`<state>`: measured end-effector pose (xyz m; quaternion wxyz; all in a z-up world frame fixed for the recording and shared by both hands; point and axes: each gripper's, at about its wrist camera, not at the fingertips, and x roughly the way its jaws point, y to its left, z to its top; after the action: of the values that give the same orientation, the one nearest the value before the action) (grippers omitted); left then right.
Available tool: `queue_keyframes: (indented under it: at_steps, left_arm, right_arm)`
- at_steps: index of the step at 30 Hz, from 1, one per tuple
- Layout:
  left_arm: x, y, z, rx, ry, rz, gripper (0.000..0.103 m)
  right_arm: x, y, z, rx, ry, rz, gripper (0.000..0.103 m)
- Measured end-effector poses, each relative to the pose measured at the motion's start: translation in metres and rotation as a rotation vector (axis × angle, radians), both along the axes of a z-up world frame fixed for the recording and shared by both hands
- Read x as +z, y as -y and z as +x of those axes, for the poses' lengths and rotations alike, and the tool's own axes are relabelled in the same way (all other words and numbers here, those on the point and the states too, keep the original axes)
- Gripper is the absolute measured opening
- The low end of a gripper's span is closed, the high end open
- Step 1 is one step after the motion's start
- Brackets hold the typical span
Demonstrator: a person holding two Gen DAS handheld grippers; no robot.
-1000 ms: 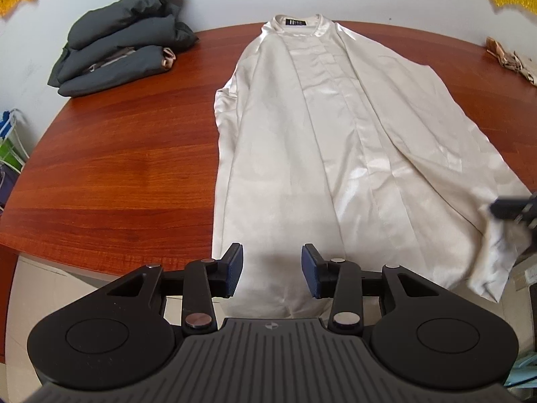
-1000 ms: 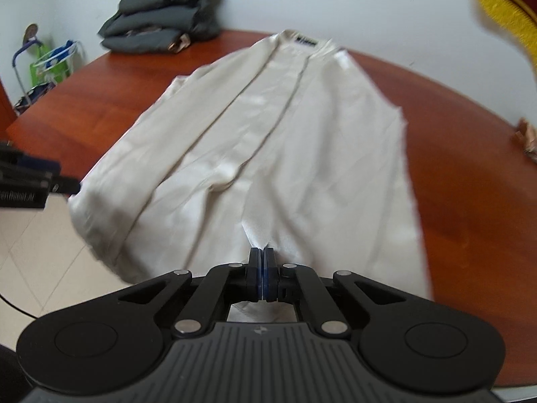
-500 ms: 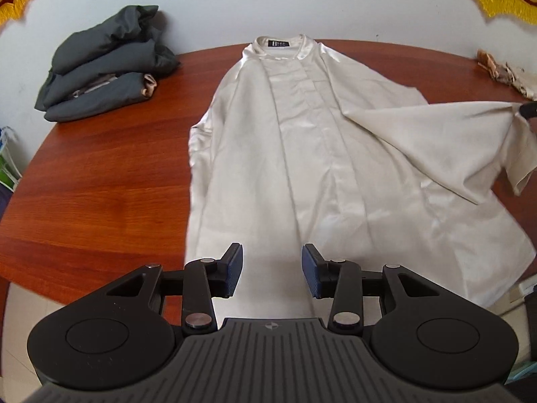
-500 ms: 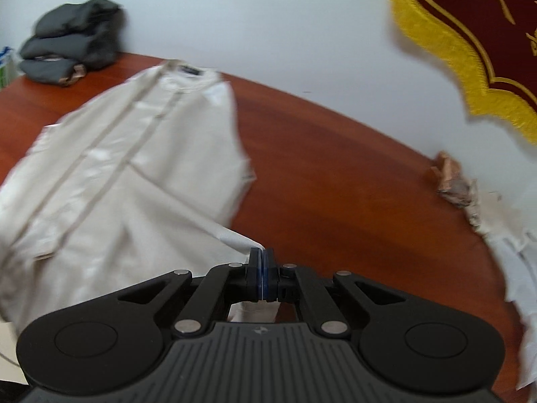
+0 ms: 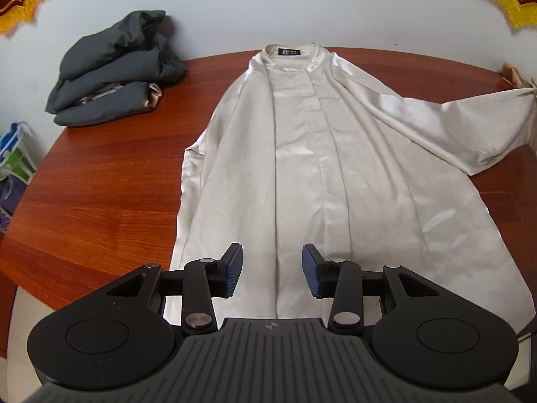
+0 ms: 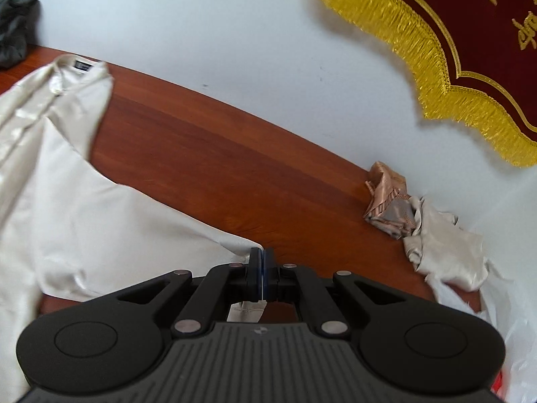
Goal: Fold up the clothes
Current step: 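Grasp a sleeve with the right gripper and pull it outward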
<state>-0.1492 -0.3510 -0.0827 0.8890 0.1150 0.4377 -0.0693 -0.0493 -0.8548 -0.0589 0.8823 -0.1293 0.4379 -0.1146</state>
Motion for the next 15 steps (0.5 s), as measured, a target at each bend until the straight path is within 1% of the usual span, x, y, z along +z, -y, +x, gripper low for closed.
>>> queue_keyframes:
  at_steps: [2, 3, 5, 7, 9, 15]
  left_arm:
    - [0.001, 0.012, -0.002, 0.026, 0.002, 0.01, 0.043]
    - [0.003, 0.018, -0.004, 0.045, 0.005, 0.018, 0.043]
    - [0.005, 0.029, -0.007, 0.077, 0.007, 0.024, 0.043]
    - [0.007, 0.04, -0.01, 0.108, 0.008, 0.03, 0.043]
    - [0.009, 0.05, -0.014, 0.14, 0.01, 0.036, 0.043]
    - [0.014, 0.083, -0.024, 0.234, 0.016, 0.055, 0.044]
  right_arm:
    - [-0.009, 0.03, 0.017, 0.016, -0.012, -0.013, 0.001]
    - [-0.011, 0.033, 0.02, 0.018, -0.015, -0.014, 0.001]
    - [-0.018, 0.057, 0.032, 0.025, -0.026, -0.014, 0.001]
    - [-0.021, 0.084, 0.041, 0.039, -0.036, -0.02, 0.001]
    - [-0.023, 0.102, 0.047, 0.047, -0.039, -0.023, 0.001]
    - [-0.033, 0.178, 0.067, 0.019, -0.041, -0.026, 0.001]
